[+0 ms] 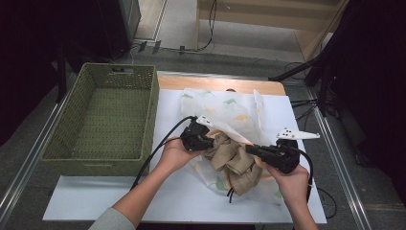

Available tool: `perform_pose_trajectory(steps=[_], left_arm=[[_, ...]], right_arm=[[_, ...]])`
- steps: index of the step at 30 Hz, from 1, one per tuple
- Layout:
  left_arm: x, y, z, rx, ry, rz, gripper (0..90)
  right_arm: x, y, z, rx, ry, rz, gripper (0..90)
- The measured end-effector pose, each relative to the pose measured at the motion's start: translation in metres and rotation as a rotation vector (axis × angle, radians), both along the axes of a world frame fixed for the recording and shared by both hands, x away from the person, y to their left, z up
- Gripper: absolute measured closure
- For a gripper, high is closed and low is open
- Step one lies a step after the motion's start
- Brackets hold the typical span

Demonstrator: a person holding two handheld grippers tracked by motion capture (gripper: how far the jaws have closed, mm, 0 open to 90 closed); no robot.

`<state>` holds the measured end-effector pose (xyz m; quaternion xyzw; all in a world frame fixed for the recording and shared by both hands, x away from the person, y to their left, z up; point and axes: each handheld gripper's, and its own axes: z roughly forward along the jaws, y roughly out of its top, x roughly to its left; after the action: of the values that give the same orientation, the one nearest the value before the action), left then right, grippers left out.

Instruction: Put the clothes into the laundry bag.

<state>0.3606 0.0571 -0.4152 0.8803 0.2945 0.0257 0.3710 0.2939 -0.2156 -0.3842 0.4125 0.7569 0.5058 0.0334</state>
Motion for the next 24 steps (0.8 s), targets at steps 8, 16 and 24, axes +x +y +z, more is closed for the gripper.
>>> perform_pose_trajectory(steps=[8, 16, 24], left_arm=[[-0.01, -0.019, 0.002, -0.062, -0.012, -0.001, 90.0], [-0.005, -0.041, 0.005, -0.082, -0.024, 0.022, 90.0], [0.005, -0.037, 0.007, -0.089, 0.038, 0.021, 90.0]], right_arm=[[-0.001, 0.002, 0.003, 0.005, -0.001, -0.014, 88.7], [0.0, 0.01, 0.004, -0.003, -0.011, -0.002, 88.7], [0.0, 0.006, -0.004, -0.007, 0.015, -0.001, 88.7]])
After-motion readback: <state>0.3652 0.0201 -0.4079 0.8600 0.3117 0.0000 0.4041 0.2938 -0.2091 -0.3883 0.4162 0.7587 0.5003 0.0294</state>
